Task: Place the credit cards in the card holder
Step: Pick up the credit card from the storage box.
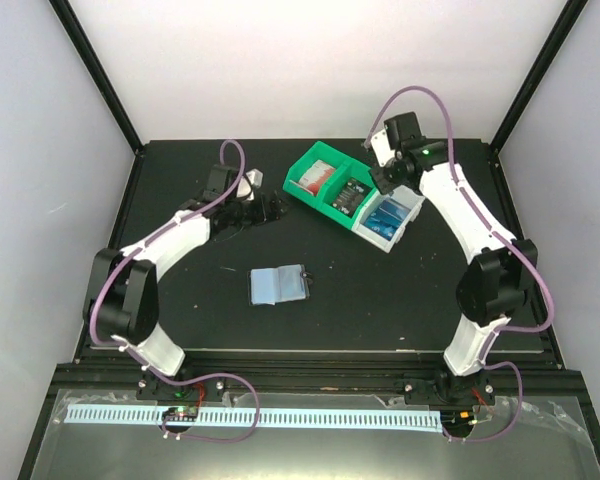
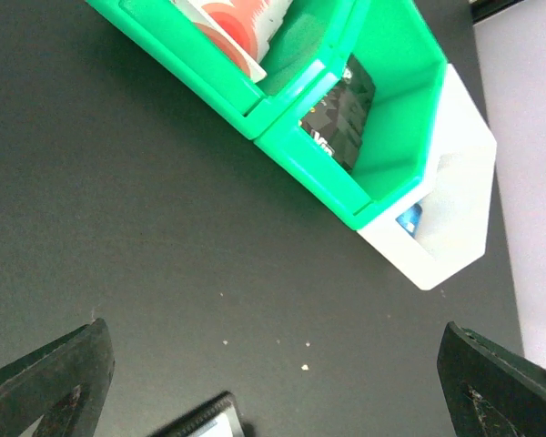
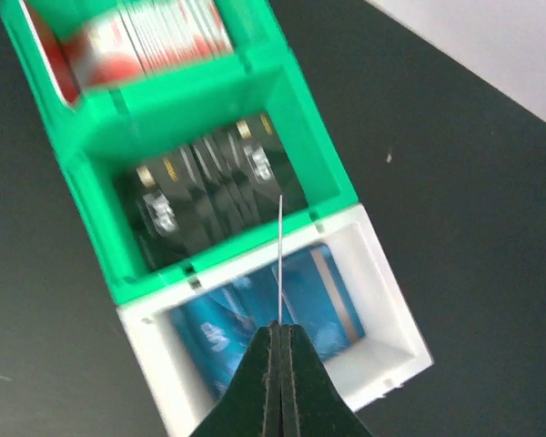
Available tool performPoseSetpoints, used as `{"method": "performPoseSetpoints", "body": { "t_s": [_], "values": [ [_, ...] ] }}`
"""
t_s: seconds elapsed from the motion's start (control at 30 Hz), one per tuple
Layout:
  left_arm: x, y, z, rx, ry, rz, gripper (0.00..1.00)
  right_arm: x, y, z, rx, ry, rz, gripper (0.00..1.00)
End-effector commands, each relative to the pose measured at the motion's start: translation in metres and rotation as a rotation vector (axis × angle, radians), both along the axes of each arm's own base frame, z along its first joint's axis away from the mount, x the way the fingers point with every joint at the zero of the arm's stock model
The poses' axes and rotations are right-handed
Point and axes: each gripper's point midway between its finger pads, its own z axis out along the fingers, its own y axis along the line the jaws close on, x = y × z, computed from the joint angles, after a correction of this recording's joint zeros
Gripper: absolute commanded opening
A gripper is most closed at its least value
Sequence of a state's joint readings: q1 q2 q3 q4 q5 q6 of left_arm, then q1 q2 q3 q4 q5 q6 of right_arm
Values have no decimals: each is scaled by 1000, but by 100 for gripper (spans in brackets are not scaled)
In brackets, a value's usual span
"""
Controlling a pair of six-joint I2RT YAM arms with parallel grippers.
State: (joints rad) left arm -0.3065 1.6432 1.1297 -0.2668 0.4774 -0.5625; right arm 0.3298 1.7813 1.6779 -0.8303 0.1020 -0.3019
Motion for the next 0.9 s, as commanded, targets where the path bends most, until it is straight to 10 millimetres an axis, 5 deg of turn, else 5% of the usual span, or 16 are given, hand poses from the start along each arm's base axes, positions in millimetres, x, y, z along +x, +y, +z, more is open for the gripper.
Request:
{"method": "performPoseSetpoints", "body": {
  "t_s": [0.0,0.23,0.43,0.63,0.87],
  "values": [
    [-6,2,48,-81,-133,12,99,-18,28,55,315,55,-103,1],
    [-35,2,73,-180,-151,-1,99,-54,106,85,814,310,-25,1],
    [-67,7,88,-260,-142,-10,99,-89,165,80,1116,492,54,1],
    [-101,13,93,-373,-71,-28,99,-129,201,65,1210,620,105,1],
    [-138,16,75,-462,-3,-36,99,-165,217,72,1341,645,166,1]
  ]
}}
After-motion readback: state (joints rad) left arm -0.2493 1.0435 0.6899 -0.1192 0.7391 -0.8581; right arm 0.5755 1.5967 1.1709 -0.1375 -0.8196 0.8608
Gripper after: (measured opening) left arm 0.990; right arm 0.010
